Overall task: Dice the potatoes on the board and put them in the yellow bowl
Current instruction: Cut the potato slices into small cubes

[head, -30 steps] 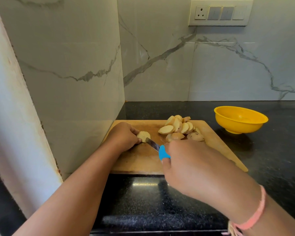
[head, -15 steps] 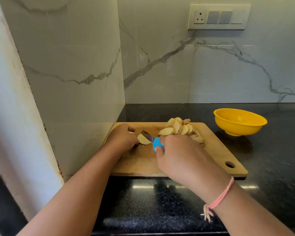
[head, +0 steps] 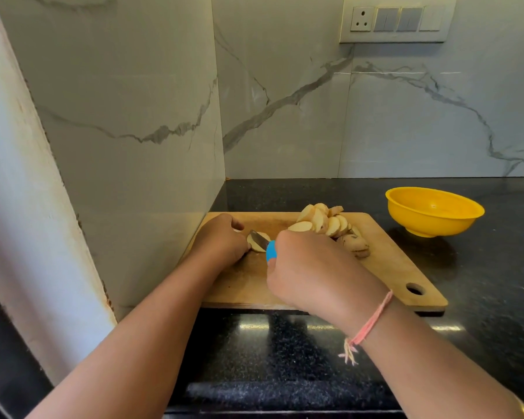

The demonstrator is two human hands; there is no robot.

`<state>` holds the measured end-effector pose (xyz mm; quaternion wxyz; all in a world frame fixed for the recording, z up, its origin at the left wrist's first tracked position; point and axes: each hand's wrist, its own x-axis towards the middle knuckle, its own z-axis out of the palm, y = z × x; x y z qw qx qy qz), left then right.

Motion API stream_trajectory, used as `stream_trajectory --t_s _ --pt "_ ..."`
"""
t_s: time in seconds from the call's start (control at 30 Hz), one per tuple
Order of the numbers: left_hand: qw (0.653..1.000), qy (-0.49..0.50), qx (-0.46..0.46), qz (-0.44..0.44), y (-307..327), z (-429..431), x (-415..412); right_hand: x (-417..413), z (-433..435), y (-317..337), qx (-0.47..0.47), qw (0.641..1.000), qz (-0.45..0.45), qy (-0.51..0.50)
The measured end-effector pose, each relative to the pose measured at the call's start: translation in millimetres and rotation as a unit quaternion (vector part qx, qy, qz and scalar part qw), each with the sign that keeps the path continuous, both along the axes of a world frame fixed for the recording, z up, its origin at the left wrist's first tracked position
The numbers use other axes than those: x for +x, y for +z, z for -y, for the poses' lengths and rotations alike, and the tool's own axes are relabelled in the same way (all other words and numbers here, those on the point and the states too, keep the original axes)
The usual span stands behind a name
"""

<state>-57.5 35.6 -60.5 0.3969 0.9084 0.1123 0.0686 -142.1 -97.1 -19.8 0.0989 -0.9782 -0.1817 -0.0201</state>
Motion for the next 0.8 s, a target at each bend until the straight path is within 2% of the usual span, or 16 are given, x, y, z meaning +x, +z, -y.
stream_trajectory --t_s 0.2,0.43,0.63,0.7,0.8 --pt "1.0 0.006 0.011 0.001 0 0 2 -19 16 -6 -0.019 1.0 0.02 0.01" --pt "0.999 -0.018 0.033 0.01 0 -1 -3 -26 36 -4 -0.019 1.0 0.003 -0.001" --pt "0.996 -0.063 0.064 0.016 4 0 -6 -11 41 -6 0.117 0.988 0.066 -0.072" --pt "0.992 -0.087 0.092 0.021 4 0 -7 2 37 -7 0.208 0.975 0.027 -0.078" --pt "0.987 -0.112 0.115 0.019 5 0 -8 26 29 -11 0.316 0.942 -0.083 -0.073"
